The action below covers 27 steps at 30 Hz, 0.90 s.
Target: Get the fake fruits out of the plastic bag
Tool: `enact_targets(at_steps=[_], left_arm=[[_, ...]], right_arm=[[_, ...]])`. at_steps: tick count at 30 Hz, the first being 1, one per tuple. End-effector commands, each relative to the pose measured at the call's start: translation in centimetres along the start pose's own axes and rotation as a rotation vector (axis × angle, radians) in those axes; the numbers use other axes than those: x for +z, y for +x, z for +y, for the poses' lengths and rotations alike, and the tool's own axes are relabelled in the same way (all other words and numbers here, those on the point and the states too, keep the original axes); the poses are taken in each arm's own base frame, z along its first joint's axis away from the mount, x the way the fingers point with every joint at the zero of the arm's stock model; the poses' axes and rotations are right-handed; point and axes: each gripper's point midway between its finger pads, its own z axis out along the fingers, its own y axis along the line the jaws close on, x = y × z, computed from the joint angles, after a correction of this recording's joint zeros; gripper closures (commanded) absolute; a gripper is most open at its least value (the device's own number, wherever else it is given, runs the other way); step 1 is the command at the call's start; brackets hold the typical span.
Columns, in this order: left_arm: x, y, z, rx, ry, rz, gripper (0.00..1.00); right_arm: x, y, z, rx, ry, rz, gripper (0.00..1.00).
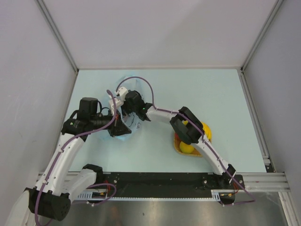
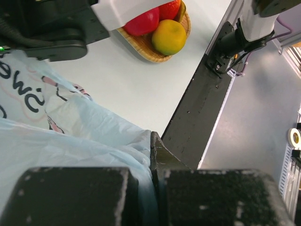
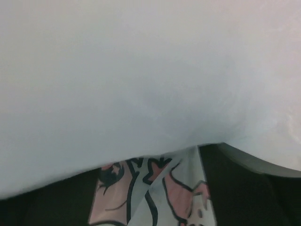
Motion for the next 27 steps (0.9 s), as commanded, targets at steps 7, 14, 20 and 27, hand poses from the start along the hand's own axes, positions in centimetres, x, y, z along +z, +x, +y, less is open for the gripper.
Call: enact_targets(at_steps=[7, 14, 20, 27], left_arm=[[-2.4, -1.5, -1.5, 0.048, -0.018, 0.0, 1.0], [-4.8, -1.5, -1.3, 0.225, -0.14, 0.041, 1.0], [-5.4, 0.3, 2.2, 0.317, -0.275, 0.137, 1.0], [-4.4, -0.6, 3.0, 0.319, -0.274, 0.089, 1.0]], right_arm=[[-0.5, -7.0, 0.5, -0.144, -0.094, -0.15, 0.6], [-10.8, -7.9, 2.2, -0.09, -0.234, -0.1, 0.76], [-21.0, -10.3, 6.5, -0.157, -0.358, -0.151, 0.76], [-24.7, -5.6, 8.2, -0.186, -0.439, -0.066, 0.77]])
